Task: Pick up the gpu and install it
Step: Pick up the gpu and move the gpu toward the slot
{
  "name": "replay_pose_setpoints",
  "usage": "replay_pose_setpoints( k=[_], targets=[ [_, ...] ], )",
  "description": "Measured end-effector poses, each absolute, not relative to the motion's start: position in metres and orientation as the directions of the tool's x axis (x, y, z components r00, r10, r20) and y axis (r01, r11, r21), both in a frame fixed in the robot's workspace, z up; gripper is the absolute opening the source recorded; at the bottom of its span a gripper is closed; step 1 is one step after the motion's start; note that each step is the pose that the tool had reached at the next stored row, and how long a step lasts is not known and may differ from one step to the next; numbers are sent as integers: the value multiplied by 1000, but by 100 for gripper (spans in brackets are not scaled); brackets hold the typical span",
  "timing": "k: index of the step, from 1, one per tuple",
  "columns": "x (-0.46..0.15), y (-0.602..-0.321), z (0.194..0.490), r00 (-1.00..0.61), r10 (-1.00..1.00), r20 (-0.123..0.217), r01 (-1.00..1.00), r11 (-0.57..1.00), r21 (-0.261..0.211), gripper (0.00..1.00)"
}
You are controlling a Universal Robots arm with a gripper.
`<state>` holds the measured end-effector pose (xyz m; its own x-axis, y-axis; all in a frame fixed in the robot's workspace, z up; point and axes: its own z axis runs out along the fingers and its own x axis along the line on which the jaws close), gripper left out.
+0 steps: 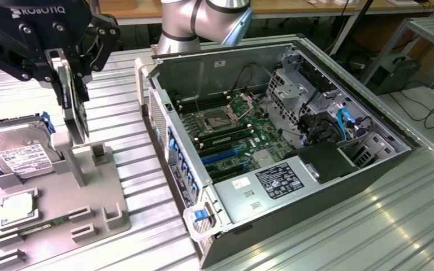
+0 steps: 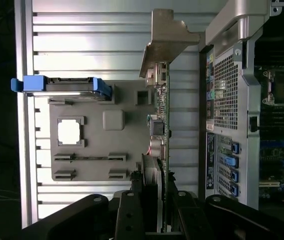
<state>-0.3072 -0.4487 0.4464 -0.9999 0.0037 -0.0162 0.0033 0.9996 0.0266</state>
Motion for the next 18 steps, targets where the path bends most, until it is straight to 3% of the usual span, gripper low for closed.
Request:
replay_pose_setpoints(
  k=[18],
  targets=[
    [-306,-449,456,-1000,4,-16,3,1000,27,27]
  ],
)
